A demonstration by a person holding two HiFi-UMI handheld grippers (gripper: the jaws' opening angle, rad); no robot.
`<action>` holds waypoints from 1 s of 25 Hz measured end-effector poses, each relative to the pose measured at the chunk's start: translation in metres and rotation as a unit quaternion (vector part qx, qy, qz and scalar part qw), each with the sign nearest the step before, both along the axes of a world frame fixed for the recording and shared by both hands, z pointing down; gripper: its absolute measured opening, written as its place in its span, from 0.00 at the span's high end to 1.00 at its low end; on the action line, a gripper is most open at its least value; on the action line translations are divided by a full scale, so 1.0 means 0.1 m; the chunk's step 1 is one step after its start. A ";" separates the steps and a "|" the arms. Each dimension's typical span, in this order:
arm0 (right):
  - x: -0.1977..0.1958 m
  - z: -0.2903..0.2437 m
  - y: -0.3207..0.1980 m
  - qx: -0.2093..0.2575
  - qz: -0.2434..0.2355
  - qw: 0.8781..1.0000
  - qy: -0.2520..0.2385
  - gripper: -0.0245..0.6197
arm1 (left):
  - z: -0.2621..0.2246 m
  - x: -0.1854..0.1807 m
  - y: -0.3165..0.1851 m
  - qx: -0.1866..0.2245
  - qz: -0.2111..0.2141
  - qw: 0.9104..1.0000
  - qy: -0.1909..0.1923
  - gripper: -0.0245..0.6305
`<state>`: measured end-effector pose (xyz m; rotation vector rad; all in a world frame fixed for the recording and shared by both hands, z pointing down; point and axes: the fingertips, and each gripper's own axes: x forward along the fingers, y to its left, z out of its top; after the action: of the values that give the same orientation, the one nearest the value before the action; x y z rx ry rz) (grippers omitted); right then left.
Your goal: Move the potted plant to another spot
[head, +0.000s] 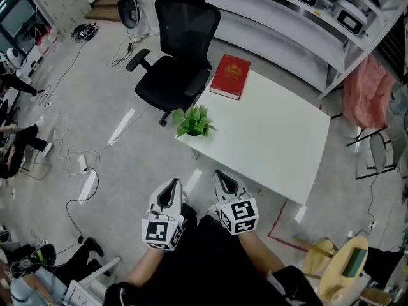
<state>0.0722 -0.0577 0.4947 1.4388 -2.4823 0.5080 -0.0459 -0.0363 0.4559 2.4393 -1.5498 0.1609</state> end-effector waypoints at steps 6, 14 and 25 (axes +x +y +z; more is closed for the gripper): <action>-0.17 -0.14 0.24 0.014 0.000 1.000 -0.007 0.94 | -0.11 -0.10 0.14 0.009 0.004 1.000 0.010 0.93; -0.41 -0.29 0.44 0.017 0.016 0.999 -0.025 0.94 | -0.09 -0.28 0.17 0.012 0.010 0.999 0.028 0.93; -0.57 -0.28 0.49 0.018 0.032 0.999 -0.020 0.94 | -0.02 -0.37 0.20 0.010 0.043 0.999 0.025 0.93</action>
<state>0.0148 -0.0090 0.4665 1.5416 -2.4938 0.5117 -0.0833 -0.0165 0.4542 2.5076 -1.4329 0.0981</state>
